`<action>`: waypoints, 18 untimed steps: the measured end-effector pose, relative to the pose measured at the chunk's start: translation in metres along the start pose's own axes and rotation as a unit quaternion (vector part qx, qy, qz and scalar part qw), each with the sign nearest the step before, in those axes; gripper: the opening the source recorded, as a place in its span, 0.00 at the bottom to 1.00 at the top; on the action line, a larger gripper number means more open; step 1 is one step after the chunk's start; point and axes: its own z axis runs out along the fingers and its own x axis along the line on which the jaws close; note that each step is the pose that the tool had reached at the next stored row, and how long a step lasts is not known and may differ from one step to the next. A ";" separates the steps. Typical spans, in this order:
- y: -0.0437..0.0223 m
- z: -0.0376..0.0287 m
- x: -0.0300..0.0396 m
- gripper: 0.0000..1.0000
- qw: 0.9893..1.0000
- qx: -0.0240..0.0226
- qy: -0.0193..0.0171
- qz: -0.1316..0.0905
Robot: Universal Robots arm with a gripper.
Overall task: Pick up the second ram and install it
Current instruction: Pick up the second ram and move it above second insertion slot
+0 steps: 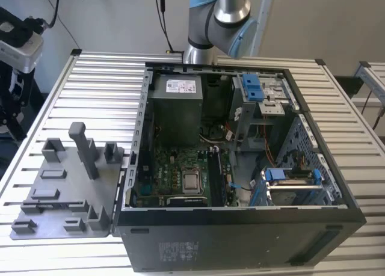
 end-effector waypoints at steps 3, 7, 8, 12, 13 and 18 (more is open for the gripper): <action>0.0000 0.0016 0.0000 0.11 1.000 0.002 0.000 -0.027; -0.0001 0.0036 0.0000 0.11 0.998 0.004 0.000 -0.063; -0.0001 0.0041 0.0000 0.11 0.997 0.004 0.001 -0.072; -0.0002 0.0055 0.0000 0.11 0.994 0.005 0.002 -0.109; -0.0002 0.0057 0.0000 0.11 0.993 0.005 0.003 -0.118; -0.0001 0.0062 -0.0001 0.11 0.988 0.005 0.005 -0.151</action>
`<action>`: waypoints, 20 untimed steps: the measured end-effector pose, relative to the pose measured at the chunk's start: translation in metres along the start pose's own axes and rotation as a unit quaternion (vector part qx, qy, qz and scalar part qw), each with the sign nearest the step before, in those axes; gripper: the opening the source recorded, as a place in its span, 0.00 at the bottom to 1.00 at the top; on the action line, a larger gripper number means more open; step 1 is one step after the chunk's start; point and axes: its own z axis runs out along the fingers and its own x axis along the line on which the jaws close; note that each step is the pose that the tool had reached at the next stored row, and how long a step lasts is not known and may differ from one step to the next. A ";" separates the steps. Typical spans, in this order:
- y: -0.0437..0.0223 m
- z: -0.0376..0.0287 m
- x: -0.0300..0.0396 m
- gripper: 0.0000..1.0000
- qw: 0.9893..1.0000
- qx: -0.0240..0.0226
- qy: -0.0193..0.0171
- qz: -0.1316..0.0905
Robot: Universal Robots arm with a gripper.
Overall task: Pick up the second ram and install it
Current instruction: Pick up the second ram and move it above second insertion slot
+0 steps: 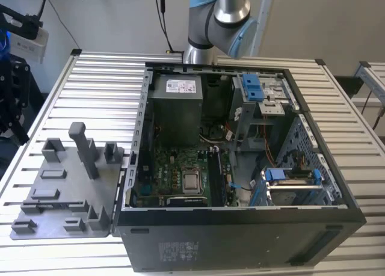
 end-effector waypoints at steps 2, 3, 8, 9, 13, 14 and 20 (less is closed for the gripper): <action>0.0000 -0.0001 0.0000 0.11 1.000 0.000 0.000 0.000; 0.0000 -0.0001 0.0000 0.11 1.000 0.000 0.000 -0.001; 0.0000 -0.0001 -0.0001 0.11 1.000 0.000 0.000 -0.001; 0.0000 -0.0001 0.0000 0.11 1.000 0.000 0.000 -0.001; 0.0000 -0.0001 0.0000 0.30 1.000 0.000 0.000 -0.002; 0.0000 -0.0001 0.0000 0.30 1.000 0.000 0.000 -0.002; -0.0001 0.0003 -0.0001 0.42 1.000 0.000 0.001 -0.005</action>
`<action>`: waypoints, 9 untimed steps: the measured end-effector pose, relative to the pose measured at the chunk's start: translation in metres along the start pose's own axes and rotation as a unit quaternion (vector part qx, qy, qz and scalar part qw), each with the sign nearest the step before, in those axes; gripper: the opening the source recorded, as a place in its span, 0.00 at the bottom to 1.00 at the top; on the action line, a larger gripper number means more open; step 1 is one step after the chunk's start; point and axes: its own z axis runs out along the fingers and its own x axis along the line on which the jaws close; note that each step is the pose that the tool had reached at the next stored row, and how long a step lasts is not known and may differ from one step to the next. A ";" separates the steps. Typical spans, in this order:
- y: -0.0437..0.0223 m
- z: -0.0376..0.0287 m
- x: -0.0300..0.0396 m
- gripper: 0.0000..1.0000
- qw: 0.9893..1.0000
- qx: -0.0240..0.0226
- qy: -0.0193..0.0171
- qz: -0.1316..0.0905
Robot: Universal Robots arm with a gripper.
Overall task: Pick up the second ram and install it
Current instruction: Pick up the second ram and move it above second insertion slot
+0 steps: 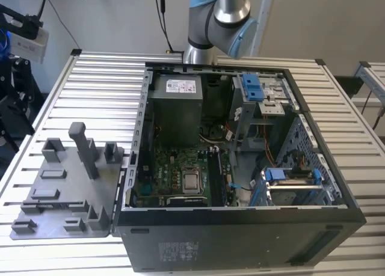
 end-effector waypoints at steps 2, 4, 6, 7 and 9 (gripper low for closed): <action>0.0000 0.0006 0.0000 0.42 1.000 0.000 0.001 -0.017; 0.0001 0.0025 0.0000 0.42 0.999 0.000 0.001 -0.034; 0.0000 0.0051 0.0000 0.42 0.999 0.000 0.001 -0.050; 0.0000 0.0067 0.0000 0.42 0.998 0.001 0.001 -0.055; 0.0002 0.0094 0.0000 0.42 0.998 0.002 0.001 -0.065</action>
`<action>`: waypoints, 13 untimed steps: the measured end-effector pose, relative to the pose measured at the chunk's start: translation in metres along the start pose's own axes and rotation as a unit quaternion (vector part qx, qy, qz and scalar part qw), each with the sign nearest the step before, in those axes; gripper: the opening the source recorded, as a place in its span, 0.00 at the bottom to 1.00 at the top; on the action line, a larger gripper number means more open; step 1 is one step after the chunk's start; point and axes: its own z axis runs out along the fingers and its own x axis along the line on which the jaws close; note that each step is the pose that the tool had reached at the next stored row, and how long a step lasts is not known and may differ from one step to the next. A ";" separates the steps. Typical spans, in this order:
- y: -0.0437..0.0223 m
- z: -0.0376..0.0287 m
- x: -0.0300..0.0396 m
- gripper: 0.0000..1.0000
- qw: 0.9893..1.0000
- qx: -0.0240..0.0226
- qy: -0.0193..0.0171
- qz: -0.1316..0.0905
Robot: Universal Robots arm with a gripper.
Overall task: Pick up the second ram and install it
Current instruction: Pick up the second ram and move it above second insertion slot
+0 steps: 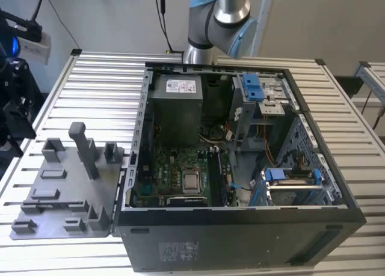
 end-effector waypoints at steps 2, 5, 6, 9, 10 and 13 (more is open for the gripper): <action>0.0000 0.0028 0.0000 0.42 1.000 0.001 0.000 -0.010; -0.0001 0.0051 0.0000 0.42 1.000 0.001 0.000 -0.015; 0.0000 0.0051 0.0000 0.42 1.000 0.001 0.000 -0.015; -0.0001 0.0057 0.0000 0.42 1.000 0.001 0.000 -0.015; -0.0001 0.0067 0.0000 0.42 1.000 0.001 0.000 -0.015; -0.0001 0.0112 0.0000 0.42 1.000 0.001 0.000 -0.016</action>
